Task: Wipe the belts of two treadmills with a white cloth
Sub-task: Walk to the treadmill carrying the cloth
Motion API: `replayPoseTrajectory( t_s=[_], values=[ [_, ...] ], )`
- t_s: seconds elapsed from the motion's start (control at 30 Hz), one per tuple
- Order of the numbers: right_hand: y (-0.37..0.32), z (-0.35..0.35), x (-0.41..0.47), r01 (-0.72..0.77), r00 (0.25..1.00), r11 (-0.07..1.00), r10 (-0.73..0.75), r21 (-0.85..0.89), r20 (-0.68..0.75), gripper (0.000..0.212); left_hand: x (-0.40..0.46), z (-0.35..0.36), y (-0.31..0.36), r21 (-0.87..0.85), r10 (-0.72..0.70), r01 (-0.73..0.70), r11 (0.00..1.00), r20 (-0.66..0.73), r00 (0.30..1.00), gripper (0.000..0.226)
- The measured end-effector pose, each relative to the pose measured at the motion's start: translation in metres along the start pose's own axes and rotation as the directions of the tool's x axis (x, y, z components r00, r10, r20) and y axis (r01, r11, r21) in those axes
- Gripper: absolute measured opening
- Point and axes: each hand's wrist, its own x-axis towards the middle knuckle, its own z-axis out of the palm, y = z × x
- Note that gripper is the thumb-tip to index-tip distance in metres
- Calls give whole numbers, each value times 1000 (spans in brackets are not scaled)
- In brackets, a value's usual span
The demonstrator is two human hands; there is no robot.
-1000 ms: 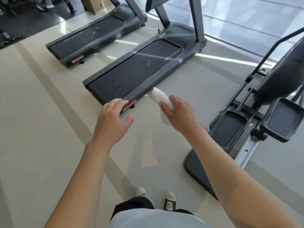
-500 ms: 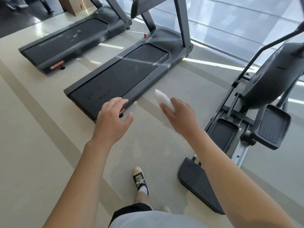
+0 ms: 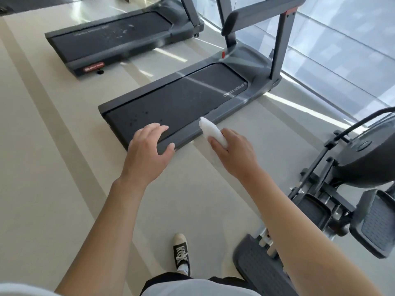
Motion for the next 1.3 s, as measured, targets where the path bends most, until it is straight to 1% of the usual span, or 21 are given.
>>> replayPoseTrajectory(
  t_s=[0.27,0.33,0.5,0.73,0.93,1.13,1.3],
  values=[
    [-42,23,66,118,992,993,-118,4,42,44,27,-23,-42,16,-84,86,996,-88,993,52],
    [-46,29,82,141,989,990,-141,1,45,44,34,-22,-50,23,-98,101,995,-103,990,49],
    [-44,44,119,172,983,985,-174,32,58,44,58,-17,-59,70,-118,128,989,-140,983,53],
    [-15,53,193,198,974,977,-205,79,97,45,117,4,-57,157,-174,200,967,-165,971,55],
    [31,42,276,215,964,970,-230,118,133,44,188,33,-31,228,-221,258,939,-176,959,55],
    [62,41,341,239,946,951,-273,194,174,44,234,54,-9,235,-278,325,916,-210,937,56],
    [70,54,370,242,930,939,-297,245,217,43,251,59,-7,240,-343,384,892,-193,919,58]
  ],
)
